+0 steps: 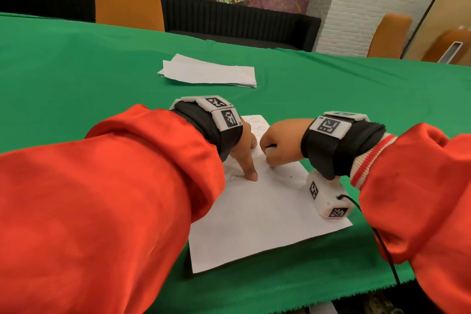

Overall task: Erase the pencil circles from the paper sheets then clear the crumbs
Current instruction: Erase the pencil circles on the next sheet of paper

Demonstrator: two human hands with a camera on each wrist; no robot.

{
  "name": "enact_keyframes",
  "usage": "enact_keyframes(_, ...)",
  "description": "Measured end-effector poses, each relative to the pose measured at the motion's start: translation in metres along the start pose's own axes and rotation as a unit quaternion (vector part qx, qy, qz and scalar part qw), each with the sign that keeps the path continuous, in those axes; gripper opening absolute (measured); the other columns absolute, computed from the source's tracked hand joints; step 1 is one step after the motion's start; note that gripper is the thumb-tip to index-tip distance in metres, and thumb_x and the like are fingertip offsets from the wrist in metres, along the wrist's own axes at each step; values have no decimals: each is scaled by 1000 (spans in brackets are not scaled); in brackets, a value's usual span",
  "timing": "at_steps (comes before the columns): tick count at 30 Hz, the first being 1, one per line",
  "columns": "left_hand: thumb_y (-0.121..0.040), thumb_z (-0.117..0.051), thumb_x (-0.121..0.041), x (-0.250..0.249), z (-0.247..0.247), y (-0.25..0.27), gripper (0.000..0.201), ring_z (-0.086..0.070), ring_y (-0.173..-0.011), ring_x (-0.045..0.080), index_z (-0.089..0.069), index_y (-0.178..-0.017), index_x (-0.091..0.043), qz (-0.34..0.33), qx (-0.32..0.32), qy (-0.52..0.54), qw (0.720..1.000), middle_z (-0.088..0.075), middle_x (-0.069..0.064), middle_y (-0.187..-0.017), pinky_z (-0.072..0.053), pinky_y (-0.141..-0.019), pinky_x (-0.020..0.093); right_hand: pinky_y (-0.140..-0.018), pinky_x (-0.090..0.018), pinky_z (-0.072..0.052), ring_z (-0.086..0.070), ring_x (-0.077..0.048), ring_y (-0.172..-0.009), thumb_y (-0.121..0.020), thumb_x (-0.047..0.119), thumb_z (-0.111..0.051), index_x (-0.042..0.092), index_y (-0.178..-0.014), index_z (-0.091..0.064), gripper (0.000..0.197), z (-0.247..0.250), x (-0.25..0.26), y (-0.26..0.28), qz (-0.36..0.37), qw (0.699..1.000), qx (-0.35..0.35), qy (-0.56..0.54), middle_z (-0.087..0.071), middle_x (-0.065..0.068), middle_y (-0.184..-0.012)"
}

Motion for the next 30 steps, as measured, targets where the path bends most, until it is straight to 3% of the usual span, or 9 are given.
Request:
enact_keyframes(5, -79, -62, -60, 0, 0, 0, 72, -37, -98, 15, -44, -138, -22, -3, -3, 4, 1000, -45, 2, -140, -27, -78, 26, -55, -25, -34, -39, -10, -55, -81, 22, -59, 22, -59, -47, 25, -1, 0, 1, 28, 998, 24, -60, -45, 7, -60)
enact_keyframes(11, -80, -61, -61, 0, 0, 1, 74, -38, -97, 15, -44, -139, -20, 0, -10, 6, 1000, -46, 1, -140, -27, -78, 25, -52, -22, -31, -39, -11, -55, -82, 24, -54, 22, -63, -48, 20, 1, 4, -2, 11, 1000, 1, 7, -45, 6, -62)
enact_keyframes(16, -79, -62, -59, 0, -1, 0, 72, -37, -97, 15, -46, -137, -20, -5, -6, 12, 1000, -46, 2, -139, -27, -78, 25, -53, -24, -33, -40, -11, -55, -81, 23, -59, 22, -59, -46, 26, 0, 4, 1, 32, 998, 23, -40, -44, 6, -60)
enact_keyframes(21, -80, -61, -60, 0, -1, 1, 74, -39, -97, 16, -43, -139, -20, -3, -6, 6, 1000, -46, 2, -139, -27, -77, 25, -52, -23, -33, -40, -13, -57, -81, 23, -54, 21, -61, -45, 22, 2, 6, -2, 12, 1000, -3, 11, -44, 5, -62)
enact_keyframes(25, -80, -62, -59, -1, 0, 1, 72, -38, -95, 16, -46, -138, -20, -5, -4, 4, 1000, -47, 3, -139, -30, -67, 27, -52, -23, -34, -40, -10, -55, -80, 23, -59, 22, -59, -47, 24, 0, 5, 0, 27, 999, 22, -31, -45, 7, -60)
enact_keyframes(30, -80, -62, -59, 0, 0, 1, 73, -38, -97, 16, -44, -139, -20, -7, -3, 9, 1000, -46, 2, -139, -27, -76, 25, -51, -21, -31, -39, -12, -54, -81, 24, -56, 21, -60, -47, 22, 1, 5, -1, 0, 1000, -3, 8, -44, 6, -60)
Point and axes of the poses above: each hand's wrist, its own y-axis away from the middle knuckle, its own z-axis out of the back of the hand, x = y × z, the point moved 2 cm from there along -y, towards the middle knuckle
